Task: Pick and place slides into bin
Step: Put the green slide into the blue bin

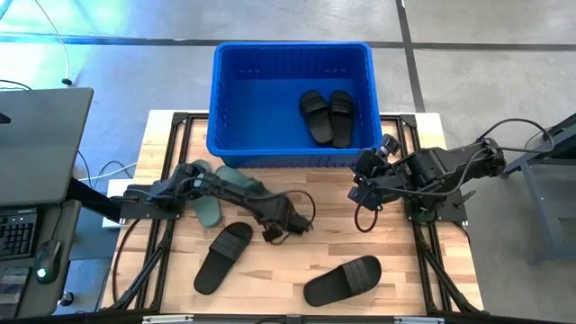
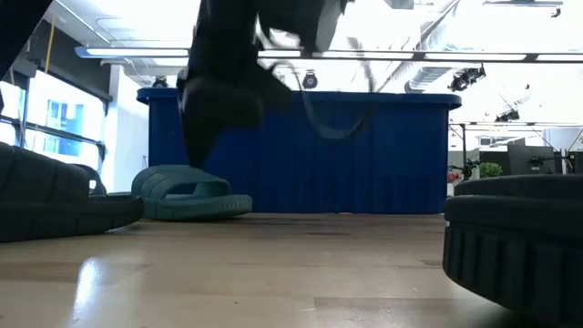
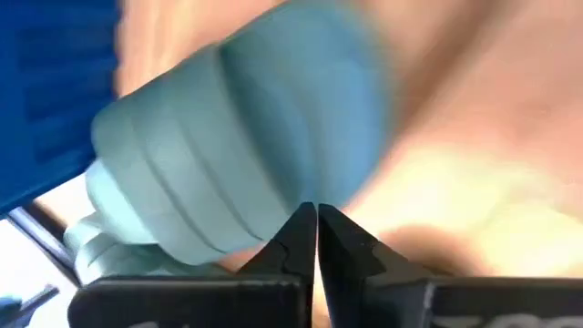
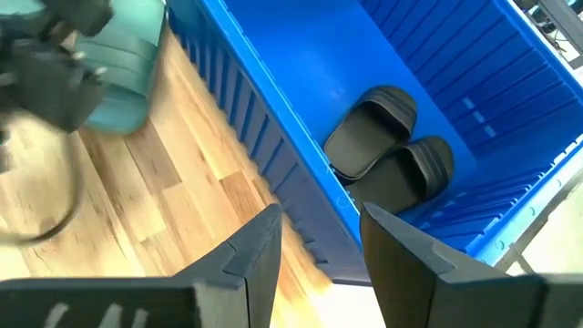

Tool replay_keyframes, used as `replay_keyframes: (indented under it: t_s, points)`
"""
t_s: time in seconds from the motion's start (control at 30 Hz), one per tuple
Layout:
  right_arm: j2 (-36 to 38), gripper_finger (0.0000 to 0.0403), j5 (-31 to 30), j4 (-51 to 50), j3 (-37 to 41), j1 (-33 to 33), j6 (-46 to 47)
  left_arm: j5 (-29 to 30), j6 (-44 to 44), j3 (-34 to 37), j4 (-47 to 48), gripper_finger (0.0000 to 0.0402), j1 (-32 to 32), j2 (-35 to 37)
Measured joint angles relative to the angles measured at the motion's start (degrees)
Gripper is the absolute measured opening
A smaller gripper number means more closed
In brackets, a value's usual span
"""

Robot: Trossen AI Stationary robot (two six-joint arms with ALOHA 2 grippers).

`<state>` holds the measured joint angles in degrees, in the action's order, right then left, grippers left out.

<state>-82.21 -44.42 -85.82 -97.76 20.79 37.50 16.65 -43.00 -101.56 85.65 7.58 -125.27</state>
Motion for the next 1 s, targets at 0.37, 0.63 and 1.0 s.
replay_keyframes:
  t_s: [0.37,0.63,1.0]
  points:
    - [0.00,0.0139,0.73,0.30,0.00,-0.01,0.00,5.15,-0.26,-12.06,2.03,0.0004,4.15,0.00]
    - [0.00,0.0139,0.71,0.28,0.00,-0.01,0.00,2.79,6.43,-20.57,4.44,0.0005,4.13,0.00]
    - [0.15,0.0013,-1.40,-1.25,0.00,-0.01,1.10,3.93,12.71,-31.95,4.88,0.0005,4.43,3.23]
